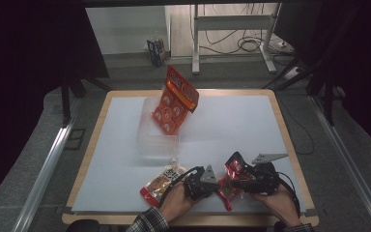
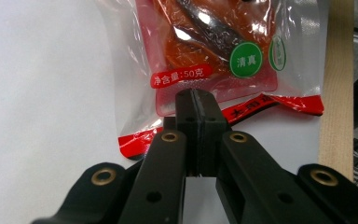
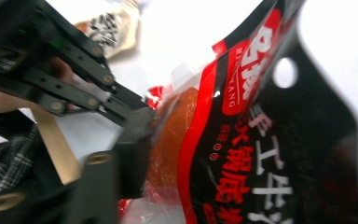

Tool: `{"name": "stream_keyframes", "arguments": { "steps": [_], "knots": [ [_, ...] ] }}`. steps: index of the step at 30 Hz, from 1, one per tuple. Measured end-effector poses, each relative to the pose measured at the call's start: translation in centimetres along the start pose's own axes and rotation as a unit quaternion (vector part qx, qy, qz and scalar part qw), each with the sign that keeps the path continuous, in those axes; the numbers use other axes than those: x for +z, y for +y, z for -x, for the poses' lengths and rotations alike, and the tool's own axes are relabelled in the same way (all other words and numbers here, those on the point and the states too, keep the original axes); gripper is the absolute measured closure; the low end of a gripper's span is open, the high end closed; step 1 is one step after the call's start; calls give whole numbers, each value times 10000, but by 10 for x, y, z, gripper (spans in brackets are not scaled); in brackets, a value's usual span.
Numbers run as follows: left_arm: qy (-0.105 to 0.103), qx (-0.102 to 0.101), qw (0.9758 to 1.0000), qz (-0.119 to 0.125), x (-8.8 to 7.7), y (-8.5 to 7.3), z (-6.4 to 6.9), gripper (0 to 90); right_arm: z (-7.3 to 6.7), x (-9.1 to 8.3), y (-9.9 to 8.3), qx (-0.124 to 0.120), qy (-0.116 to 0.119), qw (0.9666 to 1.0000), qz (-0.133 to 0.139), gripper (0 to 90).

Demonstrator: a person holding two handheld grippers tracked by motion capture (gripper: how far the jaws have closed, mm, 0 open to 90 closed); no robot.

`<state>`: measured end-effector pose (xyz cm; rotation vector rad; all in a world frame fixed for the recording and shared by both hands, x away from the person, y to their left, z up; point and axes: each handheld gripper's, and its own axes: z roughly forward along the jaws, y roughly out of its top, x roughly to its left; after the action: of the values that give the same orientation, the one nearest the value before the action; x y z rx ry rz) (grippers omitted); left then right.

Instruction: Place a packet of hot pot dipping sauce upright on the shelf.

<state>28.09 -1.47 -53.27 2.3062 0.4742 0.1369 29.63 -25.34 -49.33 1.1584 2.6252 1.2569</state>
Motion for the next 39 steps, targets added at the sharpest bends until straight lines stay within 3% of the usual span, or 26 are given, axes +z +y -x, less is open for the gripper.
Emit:
{"name": "stream_keyframes", "arguments": {
  "steps": [3, 5, 9, 14, 20, 25, 33, 39],
  "knots": [
    [-21, -21, 10000, -3, 0, 0, -1, 900, 0, -2, 0, 17, 54, 10000, 38, 600],
    [-33, 10, 10000, -68, -2, 1, -1, 896, 0, -4, 1, 192, 179, 9996, 106, 663],
    [-27, 5, 9999, -103, -7, 0, 0, 828, -5, -6, 5, 229, 249, 9993, 156, 706],
    [66, -100, 9999, -64, -16, -5, -5, 759, -11, -9, 10, 81, 272, 9994, 210, 729],
    [83, -304, 9994, 174, -26, -9, -6, 663, -11, -16, 14, 5, 88, 9994, 344, 739],
    [113, -330, 9990, 264, -39, -14, -5, 511, -11, -21, 17, -59, -49, 9990, 441, 744],
    [82, -561, 9970, 521, -56, -27, -6, 287, -13, -26, 27, -169, -142, 9982, 555, 750],
    [161, -505, 9970, 560, -68, -33, -4, 175, -14, -27, 35, -238, -179, 9977, 612, 755]
  ]
}}
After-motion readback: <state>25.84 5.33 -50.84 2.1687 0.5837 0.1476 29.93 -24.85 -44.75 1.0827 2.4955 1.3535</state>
